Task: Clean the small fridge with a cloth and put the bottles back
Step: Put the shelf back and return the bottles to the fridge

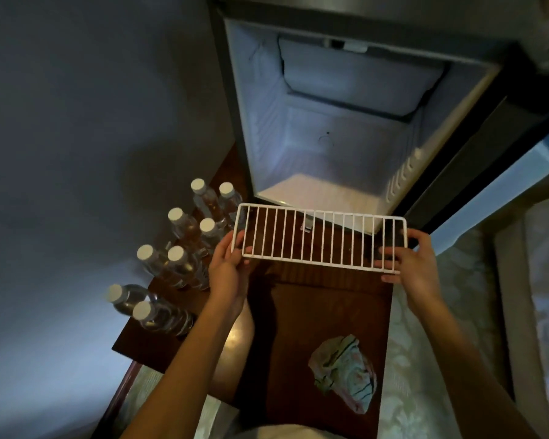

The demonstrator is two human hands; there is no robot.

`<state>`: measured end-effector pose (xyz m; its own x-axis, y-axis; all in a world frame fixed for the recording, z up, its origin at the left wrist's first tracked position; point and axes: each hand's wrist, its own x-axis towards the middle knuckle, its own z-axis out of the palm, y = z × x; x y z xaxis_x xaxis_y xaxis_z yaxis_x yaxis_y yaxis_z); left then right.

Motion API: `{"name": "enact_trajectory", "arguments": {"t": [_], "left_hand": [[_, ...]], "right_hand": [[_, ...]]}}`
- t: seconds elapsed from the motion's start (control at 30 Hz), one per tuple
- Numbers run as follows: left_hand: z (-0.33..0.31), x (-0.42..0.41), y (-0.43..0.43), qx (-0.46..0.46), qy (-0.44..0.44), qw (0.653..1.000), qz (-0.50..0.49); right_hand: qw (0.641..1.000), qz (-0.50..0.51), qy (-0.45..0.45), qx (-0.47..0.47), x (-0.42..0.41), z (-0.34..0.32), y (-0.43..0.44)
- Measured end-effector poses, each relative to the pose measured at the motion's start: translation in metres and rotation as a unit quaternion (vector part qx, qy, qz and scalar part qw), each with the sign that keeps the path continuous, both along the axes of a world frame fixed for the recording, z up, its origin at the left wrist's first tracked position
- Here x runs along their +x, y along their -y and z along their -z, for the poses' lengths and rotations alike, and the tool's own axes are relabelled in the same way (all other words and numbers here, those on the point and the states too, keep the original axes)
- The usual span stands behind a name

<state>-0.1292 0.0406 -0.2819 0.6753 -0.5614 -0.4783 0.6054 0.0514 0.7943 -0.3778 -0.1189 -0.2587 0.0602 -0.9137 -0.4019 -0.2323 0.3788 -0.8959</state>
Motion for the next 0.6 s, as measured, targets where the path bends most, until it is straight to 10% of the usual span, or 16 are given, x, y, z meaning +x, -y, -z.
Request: {"name": "enact_trajectory", "arguments": {"t": [0.6], "left_hand": [[-0.048,0.071,0.132,-0.029,-0.009,0.999,0.023]], "right_hand": [[0.952,0.18,0.246,-0.011,0.054,-0.036,0.023]]}}
